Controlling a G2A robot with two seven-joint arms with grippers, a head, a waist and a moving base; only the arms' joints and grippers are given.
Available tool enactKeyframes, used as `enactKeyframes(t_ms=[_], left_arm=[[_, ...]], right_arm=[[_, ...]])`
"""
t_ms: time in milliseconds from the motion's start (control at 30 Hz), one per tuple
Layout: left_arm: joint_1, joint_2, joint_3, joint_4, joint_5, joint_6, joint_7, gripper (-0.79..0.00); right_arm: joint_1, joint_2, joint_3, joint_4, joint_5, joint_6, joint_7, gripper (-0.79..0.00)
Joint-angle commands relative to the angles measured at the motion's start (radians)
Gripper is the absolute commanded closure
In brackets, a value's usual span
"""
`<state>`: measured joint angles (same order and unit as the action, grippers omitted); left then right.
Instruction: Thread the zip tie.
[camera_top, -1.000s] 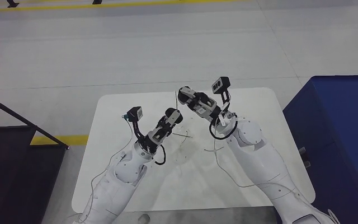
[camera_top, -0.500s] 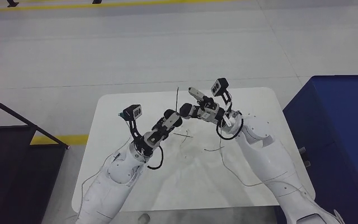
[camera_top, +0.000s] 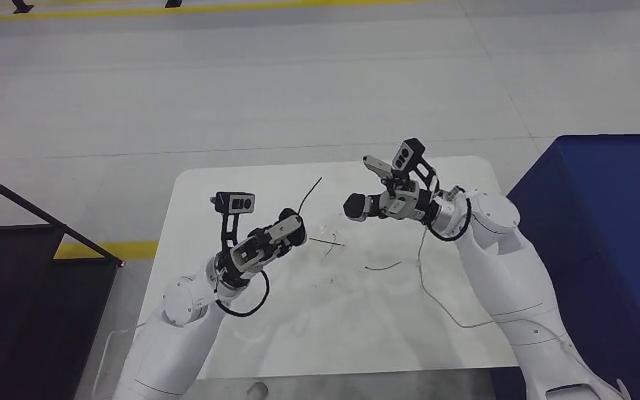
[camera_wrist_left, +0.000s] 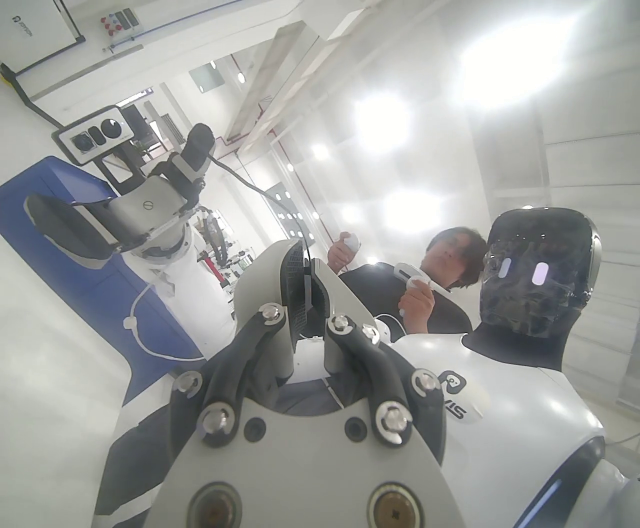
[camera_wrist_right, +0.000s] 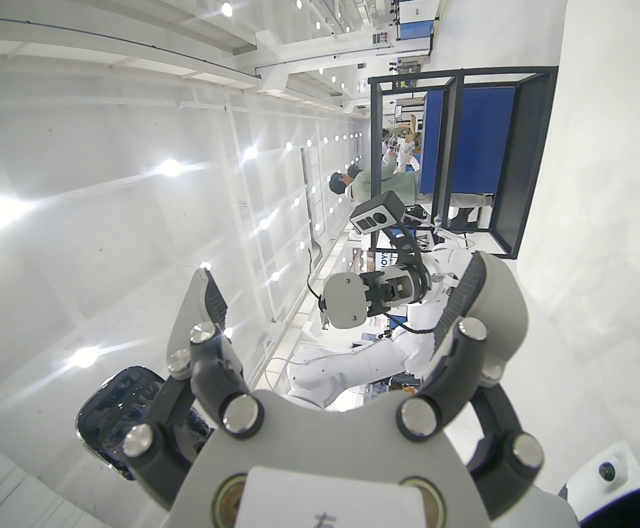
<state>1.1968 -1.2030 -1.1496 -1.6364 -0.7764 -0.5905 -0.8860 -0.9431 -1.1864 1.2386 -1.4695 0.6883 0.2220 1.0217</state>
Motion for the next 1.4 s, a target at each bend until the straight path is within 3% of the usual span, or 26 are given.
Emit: enactKeyframes(t_ms=[0, 167, 300, 533, 567, 600, 633, 800, 933, 1100, 1167, 1367], left_arm=[[-0.001, 0.002, 0.002, -0.011, -0.125, 0.165, -0.059, 0.0], [-0.01, 0.009, -0.035, 0.021, -0.314, 0.396, -0.168, 0.0], [-0.025, 0.009, -0.026, 0.048, -0.336, 0.497, -0.213, 0.0], [-0.046, -0.002, 0.033, 0.086, -0.291, 0.52, -0.234, 0.0], [-0.049, -0.003, 0.038, 0.089, -0.285, 0.521, -0.235, 0.0], [-0.051, -0.004, 0.042, 0.092, -0.281, 0.524, -0.238, 0.0], [-0.054, -0.004, 0.042, 0.094, -0.27, 0.52, -0.236, 0.0], [-0.052, -0.007, 0.046, 0.095, -0.25, 0.521, -0.232, 0.0], [-0.051, -0.007, 0.049, 0.101, -0.22, 0.526, -0.231, 0.0], [-0.049, -0.007, 0.047, 0.101, -0.184, 0.526, -0.21, 0.0], [-0.046, -0.008, 0.047, 0.1, -0.183, 0.529, -0.205, 0.0], [-0.039, -0.011, 0.055, 0.094, -0.171, 0.528, -0.197, 0.0]], right_arm=[[0.013, 0.006, -0.007, 0.006, -0.006, 0.061, 0.081, -0.785], [0.055, 0.032, 0.015, 0.054, -0.009, 0.231, 0.341, -0.785], [0.066, 0.05, -0.025, 0.066, 0.074, 0.219, 0.357, -0.785], [0.104, 0.067, -0.105, 0.075, 0.151, 0.249, 0.327, -0.785], [0.109, 0.067, -0.11, 0.077, 0.149, 0.251, 0.326, -0.742], [0.114, 0.069, -0.113, 0.077, 0.128, 0.245, 0.315, -0.431], [0.114, 0.069, -0.12, 0.075, 0.112, 0.24, 0.309, -0.323], [0.113, 0.068, -0.141, 0.065, 0.098, 0.223, 0.296, -0.228], [0.111, 0.069, -0.148, 0.057, 0.09, 0.207, 0.287, -0.092], [0.108, 0.072, -0.151, 0.05, 0.081, 0.201, 0.286, -0.068], [0.106, 0.073, -0.149, 0.05, 0.08, 0.198, 0.288, 0.0], [0.096, 0.079, -0.15, 0.038, 0.064, 0.193, 0.294, -0.025]])
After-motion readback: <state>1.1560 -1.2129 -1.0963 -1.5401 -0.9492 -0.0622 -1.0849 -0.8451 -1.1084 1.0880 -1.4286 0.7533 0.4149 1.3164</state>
